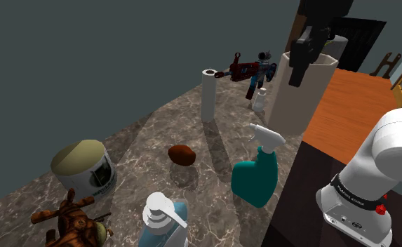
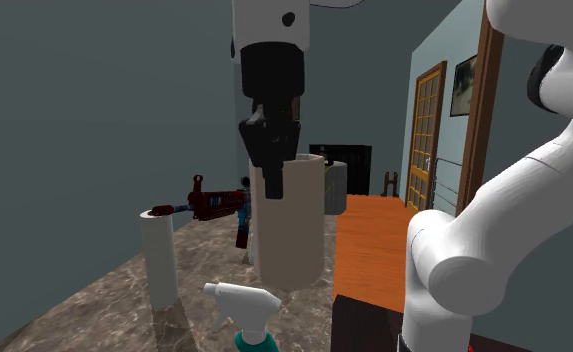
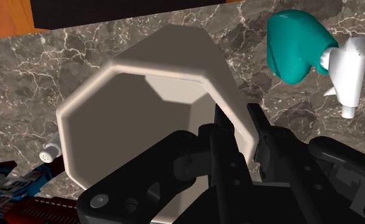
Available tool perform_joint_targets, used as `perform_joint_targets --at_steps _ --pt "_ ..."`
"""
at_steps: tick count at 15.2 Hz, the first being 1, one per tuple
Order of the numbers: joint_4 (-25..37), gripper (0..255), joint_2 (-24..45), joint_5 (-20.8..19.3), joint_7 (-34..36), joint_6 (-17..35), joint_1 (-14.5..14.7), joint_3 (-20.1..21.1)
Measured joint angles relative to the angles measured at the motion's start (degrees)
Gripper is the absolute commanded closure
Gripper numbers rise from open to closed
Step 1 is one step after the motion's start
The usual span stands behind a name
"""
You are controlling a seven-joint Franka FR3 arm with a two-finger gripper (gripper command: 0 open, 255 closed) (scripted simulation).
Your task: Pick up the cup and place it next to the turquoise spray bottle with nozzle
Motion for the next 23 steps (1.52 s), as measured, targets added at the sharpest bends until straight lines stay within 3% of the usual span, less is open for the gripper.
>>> perform_joint_targets --at_steps 23 --pt "-20.14 255 -4.37 3.80 -1.57 15.85 1.85 3.76"
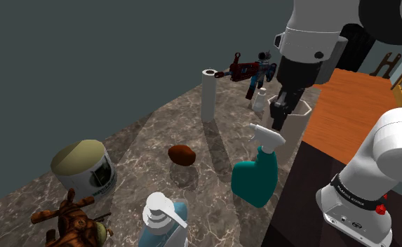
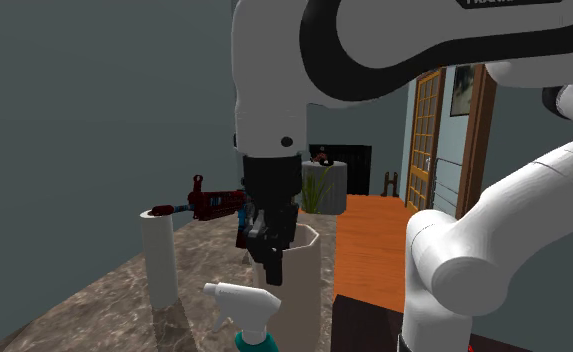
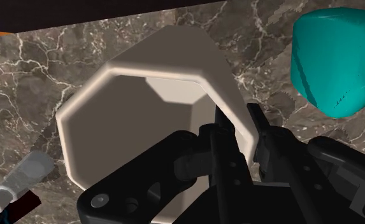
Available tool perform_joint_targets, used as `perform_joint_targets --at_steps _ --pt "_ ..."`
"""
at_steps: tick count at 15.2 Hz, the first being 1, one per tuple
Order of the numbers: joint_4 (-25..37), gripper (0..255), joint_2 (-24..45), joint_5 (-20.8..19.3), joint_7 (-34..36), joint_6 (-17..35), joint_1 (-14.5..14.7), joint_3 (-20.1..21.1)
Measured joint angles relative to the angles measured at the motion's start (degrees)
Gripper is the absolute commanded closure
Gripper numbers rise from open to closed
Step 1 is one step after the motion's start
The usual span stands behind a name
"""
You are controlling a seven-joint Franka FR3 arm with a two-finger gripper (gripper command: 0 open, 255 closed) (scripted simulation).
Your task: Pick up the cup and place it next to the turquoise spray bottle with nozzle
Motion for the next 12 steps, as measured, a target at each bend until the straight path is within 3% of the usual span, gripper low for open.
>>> perform_joint_targets --at_steps 11,12 --pt "-4.24 255 -0.19 1.26 -0.24 4.09 0.51 1.34" --pt "-4.25 0 -0.19 1.27 -0.24 4.09 0.51 1.34"
